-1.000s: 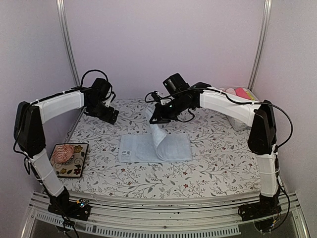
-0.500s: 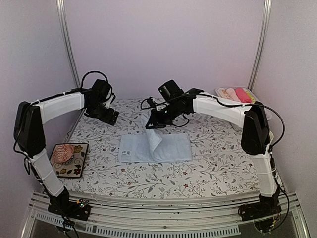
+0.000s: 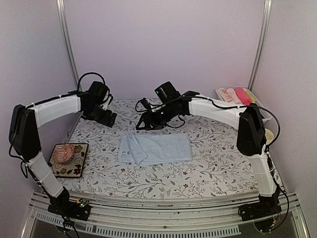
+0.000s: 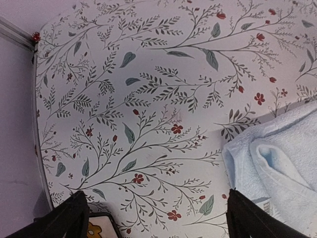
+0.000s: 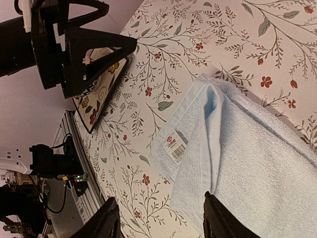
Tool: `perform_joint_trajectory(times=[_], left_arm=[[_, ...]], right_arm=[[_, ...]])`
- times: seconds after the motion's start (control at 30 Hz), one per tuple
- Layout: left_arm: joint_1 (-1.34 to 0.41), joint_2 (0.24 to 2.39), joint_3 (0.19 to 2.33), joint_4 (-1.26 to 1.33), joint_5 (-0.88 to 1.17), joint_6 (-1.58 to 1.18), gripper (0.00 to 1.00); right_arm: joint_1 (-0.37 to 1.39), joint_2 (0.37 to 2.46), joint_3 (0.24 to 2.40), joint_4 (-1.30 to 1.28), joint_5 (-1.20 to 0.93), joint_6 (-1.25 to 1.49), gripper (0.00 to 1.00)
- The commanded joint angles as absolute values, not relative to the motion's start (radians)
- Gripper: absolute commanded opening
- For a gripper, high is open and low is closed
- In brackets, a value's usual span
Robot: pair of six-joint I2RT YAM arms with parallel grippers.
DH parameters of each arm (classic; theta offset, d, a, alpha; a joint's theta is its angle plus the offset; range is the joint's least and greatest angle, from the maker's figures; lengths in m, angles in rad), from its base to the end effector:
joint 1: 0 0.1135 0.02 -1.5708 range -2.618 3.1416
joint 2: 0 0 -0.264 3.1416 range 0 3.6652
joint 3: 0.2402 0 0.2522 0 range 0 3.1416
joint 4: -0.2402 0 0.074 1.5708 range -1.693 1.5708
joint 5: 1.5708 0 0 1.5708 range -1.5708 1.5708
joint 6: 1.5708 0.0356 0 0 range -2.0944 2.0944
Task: Roll the towels
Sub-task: Fold the towel at the center of the board.
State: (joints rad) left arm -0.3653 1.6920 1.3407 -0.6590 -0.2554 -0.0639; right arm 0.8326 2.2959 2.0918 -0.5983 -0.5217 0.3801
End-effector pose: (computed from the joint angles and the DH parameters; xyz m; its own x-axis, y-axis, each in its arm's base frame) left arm 0.3397 -0.1203 0.2557 -0.8035 0.2412 -0.5442 0.1693 0.9691 0.1796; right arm 0.3368 0.3966 0.2448 -0.7737 -0.3725 -0.5124 -0.6324 0.5012 0.5906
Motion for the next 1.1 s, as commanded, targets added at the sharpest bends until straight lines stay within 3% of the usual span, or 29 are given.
perform_joint_trajectory(times=[0.0, 0.4, 0.67, 1.07], left_arm=[[-0.356, 1.636, 1.306, -0.622, -0.224, -0.088, 0.97], [-0.5, 1.696, 1.35, -0.644, -0.036, -0.207, 0.97], [-0.632, 1.943, 1.558, -0.793, -0.162, -0.295, 0.97], [-0.637, 2.017, 1.544, -0.808, -0.233, -0.408, 0.97]], right_arm=[[0.832, 2.255, 2.113, -0.573, -0.563, 0.31, 0.61], [0.724, 2.096, 1.902, -0.635, -0.456, 0.211, 0.64], [0.655, 1.954, 1.656, -0.565, -0.369, 0.204, 0.64], [0.634, 1.885, 1.514, -0.496, -0.365, 0.183, 0.64]])
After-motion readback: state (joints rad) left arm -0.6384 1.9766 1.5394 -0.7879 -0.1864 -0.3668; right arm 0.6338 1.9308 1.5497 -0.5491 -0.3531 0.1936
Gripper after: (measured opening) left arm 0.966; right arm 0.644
